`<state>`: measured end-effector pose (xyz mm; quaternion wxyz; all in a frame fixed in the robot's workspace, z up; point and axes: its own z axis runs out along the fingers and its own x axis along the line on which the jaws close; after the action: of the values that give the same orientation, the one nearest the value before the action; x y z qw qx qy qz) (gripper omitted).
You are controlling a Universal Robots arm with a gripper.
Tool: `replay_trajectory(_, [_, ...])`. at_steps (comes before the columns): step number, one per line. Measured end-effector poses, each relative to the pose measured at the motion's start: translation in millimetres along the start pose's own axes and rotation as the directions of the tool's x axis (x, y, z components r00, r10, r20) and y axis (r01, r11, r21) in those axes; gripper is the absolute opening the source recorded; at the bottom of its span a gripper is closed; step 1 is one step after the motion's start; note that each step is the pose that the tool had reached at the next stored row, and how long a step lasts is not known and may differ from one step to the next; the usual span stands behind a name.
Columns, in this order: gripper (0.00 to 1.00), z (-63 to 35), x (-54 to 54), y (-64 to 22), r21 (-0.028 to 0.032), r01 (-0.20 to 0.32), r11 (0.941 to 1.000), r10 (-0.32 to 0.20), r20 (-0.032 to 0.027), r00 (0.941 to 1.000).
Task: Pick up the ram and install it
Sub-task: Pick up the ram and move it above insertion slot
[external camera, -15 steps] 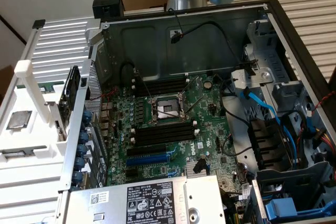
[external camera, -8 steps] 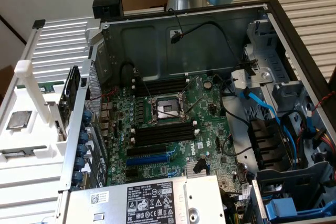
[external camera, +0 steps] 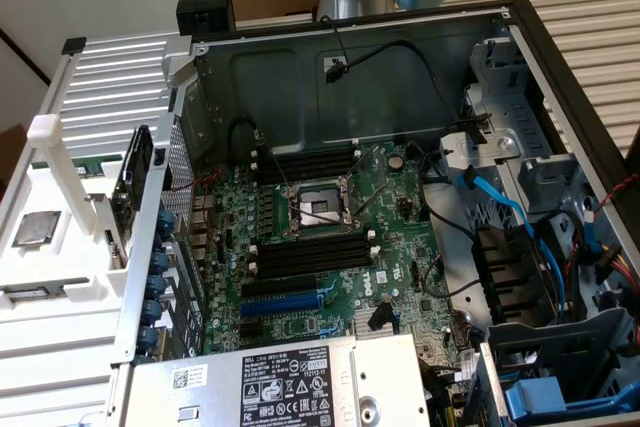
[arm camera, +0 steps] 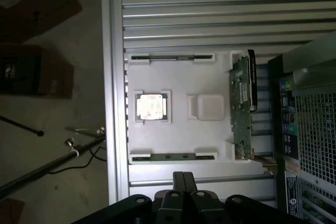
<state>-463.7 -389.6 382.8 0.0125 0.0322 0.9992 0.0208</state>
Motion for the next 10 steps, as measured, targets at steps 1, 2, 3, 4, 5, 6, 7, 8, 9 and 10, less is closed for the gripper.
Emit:
replay_trajectory(1, [0.10,0.0,0.0,0.0,0.0000,0.000,1.0000,0.000,0.0000,1.0000])
replay_trajectory(2, [0.10,0.0,0.0,0.0,0.0000,0.000,1.0000,0.000,0.0000,1.0000])
replay_trajectory(3, [0.10,0.0,0.0,0.0,0.0000,0.000,1.0000,0.000,0.0000,1.0000])
replay_trajectory(4, [0.10,0.0,0.0,0.0,0.0000,0.000,1.0000,0.000,0.0000,1.0000])
replay_trajectory(5, [0.10,0.0,0.5,0.0,0.0001,0.000,1.0000,0.000,-0.0001,1.0000])
replay_trajectory(6, [0.10,0.6,1.1,-0.1,-0.0008,0.037,0.9993,-0.037,-0.0013,0.9993])
replay_trajectory(7, [0.10,0.8,1.1,-0.1,-0.0012,0.055,0.9985,-0.055,-0.0022,0.9985])
replay_trajectory(8, [0.10,1.1,1.2,-0.1,-0.0018,0.073,0.9973,-0.073,-0.0029,0.9973])
replay_trajectory(9, [0.10,1.5,1.2,-0.1,-0.0023,0.091,0.9958,-0.091,-0.0036,0.9958])
replay_trajectory(10, [0.10,1.8,1.2,-0.1,-0.0028,0.110,0.9940,-0.110,-0.0042,0.9940])
